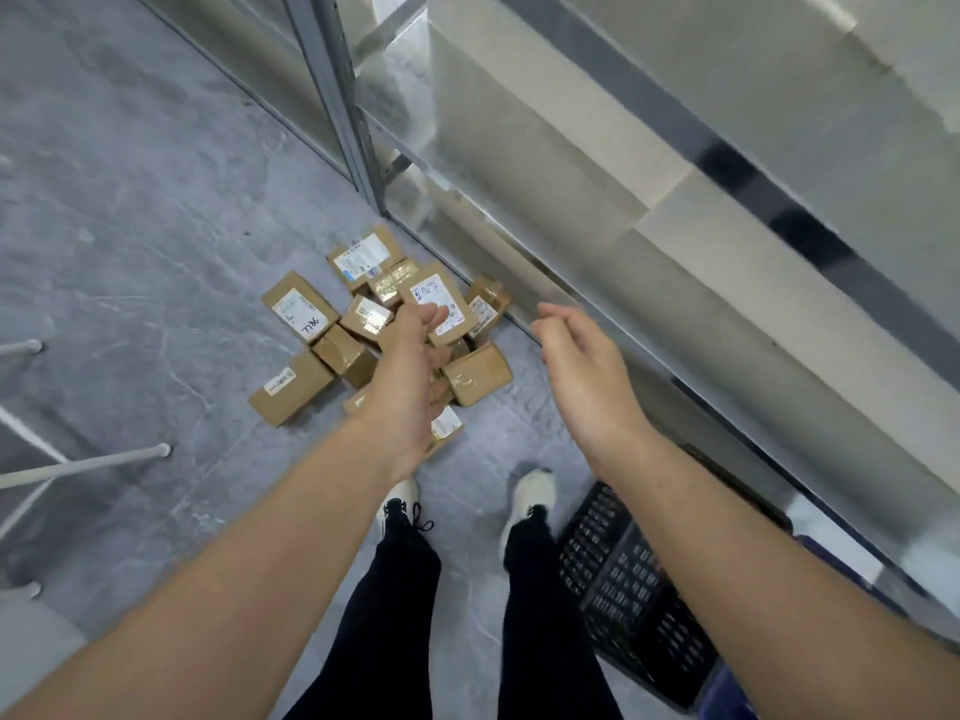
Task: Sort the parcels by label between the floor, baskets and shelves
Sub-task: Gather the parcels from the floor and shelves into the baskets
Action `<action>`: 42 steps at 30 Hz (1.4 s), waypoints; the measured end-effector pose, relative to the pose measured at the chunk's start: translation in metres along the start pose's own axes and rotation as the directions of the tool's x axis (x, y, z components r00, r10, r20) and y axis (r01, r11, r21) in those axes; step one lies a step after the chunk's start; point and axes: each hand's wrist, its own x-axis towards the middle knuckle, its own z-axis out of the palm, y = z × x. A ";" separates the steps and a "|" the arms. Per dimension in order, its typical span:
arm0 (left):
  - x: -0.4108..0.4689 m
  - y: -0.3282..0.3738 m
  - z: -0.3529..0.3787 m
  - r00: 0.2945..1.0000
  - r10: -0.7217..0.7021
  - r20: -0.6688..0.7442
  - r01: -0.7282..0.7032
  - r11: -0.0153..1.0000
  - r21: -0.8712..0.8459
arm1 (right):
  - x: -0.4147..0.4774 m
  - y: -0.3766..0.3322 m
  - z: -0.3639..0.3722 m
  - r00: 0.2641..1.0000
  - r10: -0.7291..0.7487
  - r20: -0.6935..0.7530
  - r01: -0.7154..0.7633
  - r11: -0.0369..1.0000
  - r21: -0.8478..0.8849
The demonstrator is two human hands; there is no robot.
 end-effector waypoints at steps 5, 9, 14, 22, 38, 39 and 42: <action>0.102 -0.033 0.006 0.997 -0.037 -0.075 0.030 0.995 -0.092 | 0.102 0.057 0.033 0.995 0.069 0.072 -0.063 0.995 -0.082; 0.190 -0.073 0.012 0.983 -0.113 -0.147 0.094 0.987 -0.130 | 0.187 0.113 0.053 0.982 0.098 0.159 -0.066 0.978 -0.198; 0.287 -0.133 0.017 0.950 -0.243 -0.197 0.198 0.955 -0.220 | 0.272 0.186 0.068 0.967 0.176 0.185 -0.114 0.946 -0.304; 0.405 -0.214 0.018 0.888 -0.274 -0.368 0.241 0.961 -0.135 | 0.371 0.297 0.085 0.945 0.285 0.160 -0.200 0.891 -0.407; 0.430 -0.270 0.031 0.906 -0.255 -0.337 0.238 0.967 -0.093 | 0.366 0.373 0.091 0.896 0.415 0.158 -0.383 0.902 -0.202; 0.432 -0.275 0.031 0.905 -0.266 -0.334 0.250 0.964 -0.089 | 0.365 0.374 0.090 0.895 0.418 0.156 -0.384 0.900 -0.207; 0.434 -0.282 0.033 0.906 -0.288 -0.309 0.278 0.958 -0.077 | 0.365 0.381 0.088 0.903 0.407 0.135 -0.369 0.898 -0.241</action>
